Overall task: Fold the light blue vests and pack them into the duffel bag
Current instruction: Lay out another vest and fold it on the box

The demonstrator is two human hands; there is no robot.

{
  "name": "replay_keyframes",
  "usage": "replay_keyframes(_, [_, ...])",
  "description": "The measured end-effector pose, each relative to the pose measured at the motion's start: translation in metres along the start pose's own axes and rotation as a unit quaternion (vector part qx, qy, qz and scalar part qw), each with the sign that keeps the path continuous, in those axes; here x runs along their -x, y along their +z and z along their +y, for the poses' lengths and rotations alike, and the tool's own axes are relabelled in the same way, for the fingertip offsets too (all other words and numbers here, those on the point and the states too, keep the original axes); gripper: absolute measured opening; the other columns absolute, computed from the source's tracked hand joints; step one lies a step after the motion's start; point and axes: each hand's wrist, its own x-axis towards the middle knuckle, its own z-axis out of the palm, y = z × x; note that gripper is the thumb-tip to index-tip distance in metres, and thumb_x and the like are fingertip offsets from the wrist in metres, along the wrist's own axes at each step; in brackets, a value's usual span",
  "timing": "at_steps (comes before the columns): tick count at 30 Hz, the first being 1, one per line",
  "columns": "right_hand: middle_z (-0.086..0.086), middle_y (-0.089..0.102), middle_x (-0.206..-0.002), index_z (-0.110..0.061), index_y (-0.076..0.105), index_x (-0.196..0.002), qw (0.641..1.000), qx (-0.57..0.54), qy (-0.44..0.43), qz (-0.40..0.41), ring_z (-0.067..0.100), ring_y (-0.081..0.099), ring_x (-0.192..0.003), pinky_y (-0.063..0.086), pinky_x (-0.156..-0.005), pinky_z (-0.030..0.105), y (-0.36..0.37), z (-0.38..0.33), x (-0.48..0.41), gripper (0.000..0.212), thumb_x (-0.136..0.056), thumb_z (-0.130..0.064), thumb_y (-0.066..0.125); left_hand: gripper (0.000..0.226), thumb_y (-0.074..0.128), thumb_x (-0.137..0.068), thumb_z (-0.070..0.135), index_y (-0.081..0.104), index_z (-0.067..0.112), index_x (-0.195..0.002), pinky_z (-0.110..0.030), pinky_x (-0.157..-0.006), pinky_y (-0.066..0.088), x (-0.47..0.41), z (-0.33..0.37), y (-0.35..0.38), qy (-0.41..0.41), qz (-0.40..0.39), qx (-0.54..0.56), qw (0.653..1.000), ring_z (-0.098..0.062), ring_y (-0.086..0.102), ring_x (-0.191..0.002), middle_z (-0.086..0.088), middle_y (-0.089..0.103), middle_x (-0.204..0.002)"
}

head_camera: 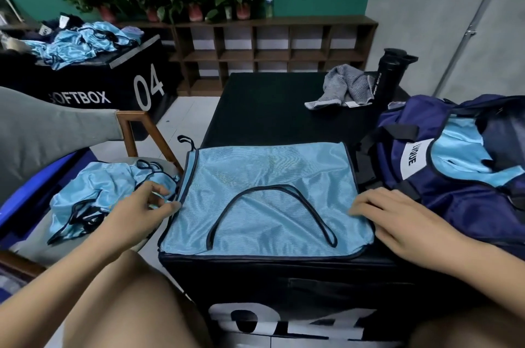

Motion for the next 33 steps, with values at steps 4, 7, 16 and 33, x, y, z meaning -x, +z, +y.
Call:
replay_keyframes(4, [-0.009, 0.058, -0.136, -0.027, 0.065, -0.131, 0.999, 0.013, -0.025, 0.015, 0.017, 0.058, -0.126, 0.049, -0.100, 0.036, 0.006, 0.002, -0.002, 0.060, -0.078, -0.005, 0.080, 0.033, 0.087, -0.087, 0.042, 0.063, 0.028, -0.105, -0.038, -0.074, 0.052, -0.006, 0.002, 0.008, -0.059, -0.057, 0.009, 0.997, -0.021, 0.070, -0.083, 0.000, 0.076, -0.091])
replay_keyframes(7, [-0.009, 0.062, -0.127, -0.026, 0.069, -0.122, 0.998, 0.017, -0.046, 0.027, 0.020, 0.060, -0.120, 0.044, -0.098, 0.033, 0.008, 0.004, -0.006, 0.043, -0.083, -0.011, 0.079, 0.028, 0.086, -0.086, 0.033, 0.065, 0.020, -0.099, -0.037, -0.070, 0.047, -0.015, 0.001, 0.010, -0.067, -0.052, -0.005, 0.996, -0.022, 0.064, -0.076, -0.001, 0.074, -0.088])
replay_keyframes(16, [-0.010, 0.056, -0.101, -0.030, 0.064, -0.105, 0.995, 0.042, -0.086, 0.032, 0.020, 0.056, -0.093, 0.040, -0.086, 0.032, 0.012, -0.012, -0.012, 0.014, -0.092, -0.023, 0.065, 0.024, 0.078, -0.084, 0.027, 0.060, 0.016, -0.074, -0.034, -0.061, 0.038, -0.062, 0.027, 0.013, -0.052, -0.064, -0.093, 0.992, -0.020, 0.053, -0.067, 0.000, 0.060, -0.068])
replay_keyframes(33, [-0.006, 0.054, -0.093, -0.025, 0.062, -0.098, 0.995, -0.044, -0.064, 0.059, 0.018, 0.051, -0.082, 0.046, -0.071, 0.030, 0.037, -0.130, -0.078, 0.013, -0.089, -0.020, 0.069, 0.017, 0.072, -0.094, 0.026, 0.062, 0.012, -0.096, -0.037, -0.069, 0.045, -0.232, 0.110, 0.086, 0.092, -0.004, -0.191, 0.977, -0.032, 0.061, -0.084, -0.010, 0.068, -0.092])
